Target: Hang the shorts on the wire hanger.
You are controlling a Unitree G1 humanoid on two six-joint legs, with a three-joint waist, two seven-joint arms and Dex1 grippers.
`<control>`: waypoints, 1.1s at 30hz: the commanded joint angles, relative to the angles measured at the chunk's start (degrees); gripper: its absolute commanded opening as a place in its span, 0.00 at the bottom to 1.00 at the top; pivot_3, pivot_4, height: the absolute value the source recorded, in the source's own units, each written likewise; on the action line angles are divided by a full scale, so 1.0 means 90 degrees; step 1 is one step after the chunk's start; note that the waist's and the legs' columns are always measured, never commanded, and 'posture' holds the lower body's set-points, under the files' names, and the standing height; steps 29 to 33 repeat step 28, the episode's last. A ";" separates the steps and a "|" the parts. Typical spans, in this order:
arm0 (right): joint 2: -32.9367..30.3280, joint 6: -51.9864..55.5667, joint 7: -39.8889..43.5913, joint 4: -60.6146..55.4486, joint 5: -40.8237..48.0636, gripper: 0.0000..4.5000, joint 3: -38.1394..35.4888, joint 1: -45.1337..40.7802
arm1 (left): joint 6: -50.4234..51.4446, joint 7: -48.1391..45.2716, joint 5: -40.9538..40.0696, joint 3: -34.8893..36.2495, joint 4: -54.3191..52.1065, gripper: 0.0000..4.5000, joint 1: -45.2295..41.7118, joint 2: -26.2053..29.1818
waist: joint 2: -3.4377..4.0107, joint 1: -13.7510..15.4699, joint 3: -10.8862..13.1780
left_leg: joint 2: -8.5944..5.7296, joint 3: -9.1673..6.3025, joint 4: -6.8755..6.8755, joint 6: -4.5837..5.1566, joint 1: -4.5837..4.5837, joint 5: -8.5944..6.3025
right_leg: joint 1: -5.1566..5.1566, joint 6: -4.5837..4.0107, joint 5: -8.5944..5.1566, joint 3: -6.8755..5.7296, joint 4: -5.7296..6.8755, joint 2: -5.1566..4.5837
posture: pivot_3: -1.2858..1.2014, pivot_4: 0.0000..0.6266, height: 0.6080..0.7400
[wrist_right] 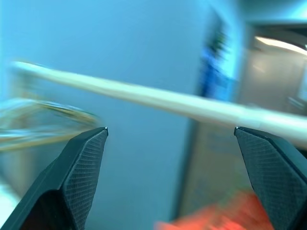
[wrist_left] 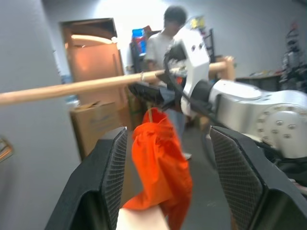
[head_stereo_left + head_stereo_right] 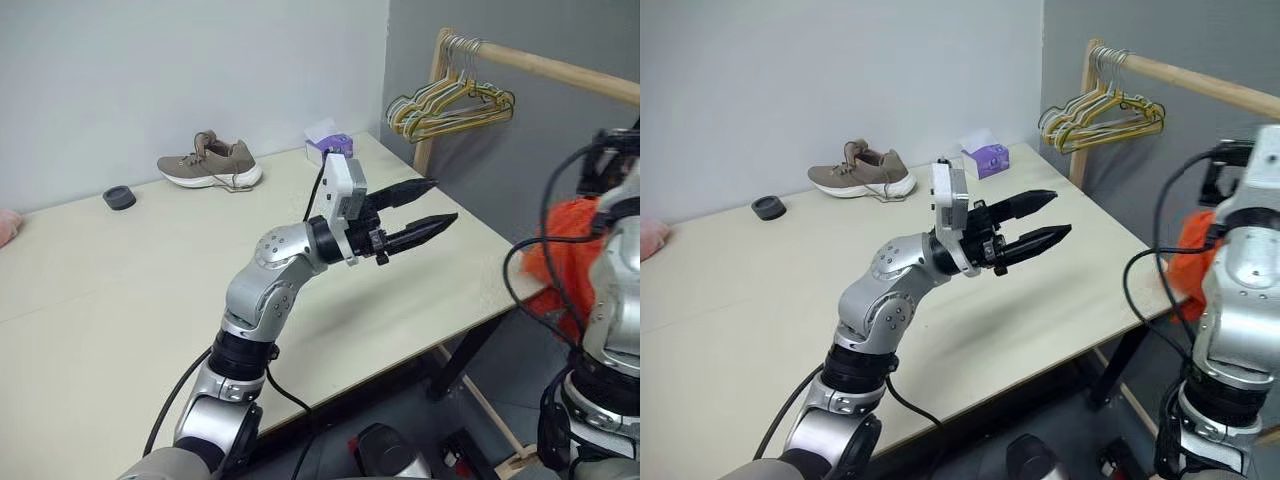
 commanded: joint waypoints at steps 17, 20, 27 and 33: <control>0.1545 -0.3460 0.2146 0.3634 0.0895 1.00 0.2423 0.0558 | 0.0678 0.4074 0.2424 0.2728 -0.0012 0.64 0.2718 0.1434 | -0.0039 0.1421 0.0024 | 0.0000 -0.0043 -0.0027 -0.0002 -0.0012 0.0000 | -0.0036 0.0001 0.0003 0.0013 0.0015 0.0000 | 0.44 0.00 1.00; 0.1618 -0.3605 0.2435 0.4129 0.1087 1.00 0.2371 0.0415 | 0.0642 0.4034 0.2297 0.2909 0.0064 0.64 0.2880 0.1427 | -0.0037 0.1892 0.0026 | -0.0001 -0.0047 -0.0027 -0.0003 -0.0024 0.0000 | -0.0079 -0.0002 0.0004 0.0009 0.0017 -0.0002 | 0.45 0.00 1.00; 0.1521 -0.4131 0.2652 0.5011 0.1311 1.00 0.1942 0.0154 | 0.0325 0.3310 0.1821 0.3066 0.0286 0.64 0.2766 0.1665 | -0.0034 0.2424 0.0027 | -0.0004 -0.0033 -0.0019 -0.0008 -0.0065 0.0003 | -0.0125 -0.0048 0.0030 0.0004 0.0029 -0.0001 | 0.46 0.00 1.00; 0.1474 -0.4217 0.2706 0.5055 0.1266 1.00 0.1973 0.0187 | 0.0290 0.3247 0.1785 0.3067 0.0302 0.64 0.2743 0.1701 | -0.0034 0.2424 0.0027 | -0.0004 -0.0033 -0.0018 -0.0008 -0.0069 0.0003 | -0.0127 -0.0050 0.0031 0.0002 0.0029 0.0000 | 0.46 0.00 1.00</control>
